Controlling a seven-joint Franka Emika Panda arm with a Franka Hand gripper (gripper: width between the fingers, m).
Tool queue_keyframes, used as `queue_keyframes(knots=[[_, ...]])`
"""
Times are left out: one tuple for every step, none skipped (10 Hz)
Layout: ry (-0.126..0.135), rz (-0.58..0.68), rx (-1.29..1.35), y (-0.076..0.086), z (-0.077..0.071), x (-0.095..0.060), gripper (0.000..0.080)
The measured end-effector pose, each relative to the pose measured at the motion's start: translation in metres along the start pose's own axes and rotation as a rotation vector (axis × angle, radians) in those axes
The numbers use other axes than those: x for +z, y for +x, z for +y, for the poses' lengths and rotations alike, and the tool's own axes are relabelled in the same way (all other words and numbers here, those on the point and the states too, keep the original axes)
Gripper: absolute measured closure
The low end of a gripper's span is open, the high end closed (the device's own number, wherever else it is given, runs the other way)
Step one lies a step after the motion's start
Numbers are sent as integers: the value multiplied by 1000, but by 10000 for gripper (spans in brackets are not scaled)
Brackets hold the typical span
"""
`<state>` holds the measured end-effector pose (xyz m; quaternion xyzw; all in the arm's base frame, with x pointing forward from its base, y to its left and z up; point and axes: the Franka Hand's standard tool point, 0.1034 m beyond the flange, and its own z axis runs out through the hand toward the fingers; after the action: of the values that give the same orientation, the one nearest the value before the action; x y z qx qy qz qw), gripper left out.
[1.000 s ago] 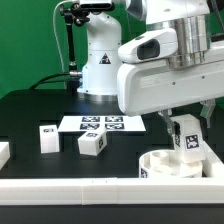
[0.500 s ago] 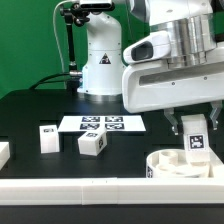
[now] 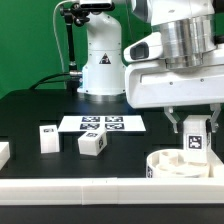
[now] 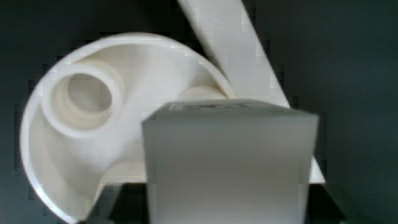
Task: Assemble stool
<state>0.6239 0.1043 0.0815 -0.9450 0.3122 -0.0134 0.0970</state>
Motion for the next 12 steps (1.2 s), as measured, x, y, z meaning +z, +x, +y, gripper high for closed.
queue_keyframes(knots=[[1, -4, 77, 0, 0, 0, 459], [5, -9, 122, 0, 0, 1, 459], [8, -12, 180, -1, -1, 1, 459], [6, -11, 245, -2, -2, 1, 459], [8, -12, 275, -3, -2, 1, 459], [15, -19, 355, -3, -2, 1, 459], [17, -22, 392, -3, -2, 2, 459], [18, -23, 392, -3, -2, 2, 459], [19, -24, 390, -4, -3, 2, 459], [19, -25, 384, -4, -3, 2, 244], [20, -26, 373, -4, -3, 2, 244], [26, -24, 354, -2, -5, -2, 169]])
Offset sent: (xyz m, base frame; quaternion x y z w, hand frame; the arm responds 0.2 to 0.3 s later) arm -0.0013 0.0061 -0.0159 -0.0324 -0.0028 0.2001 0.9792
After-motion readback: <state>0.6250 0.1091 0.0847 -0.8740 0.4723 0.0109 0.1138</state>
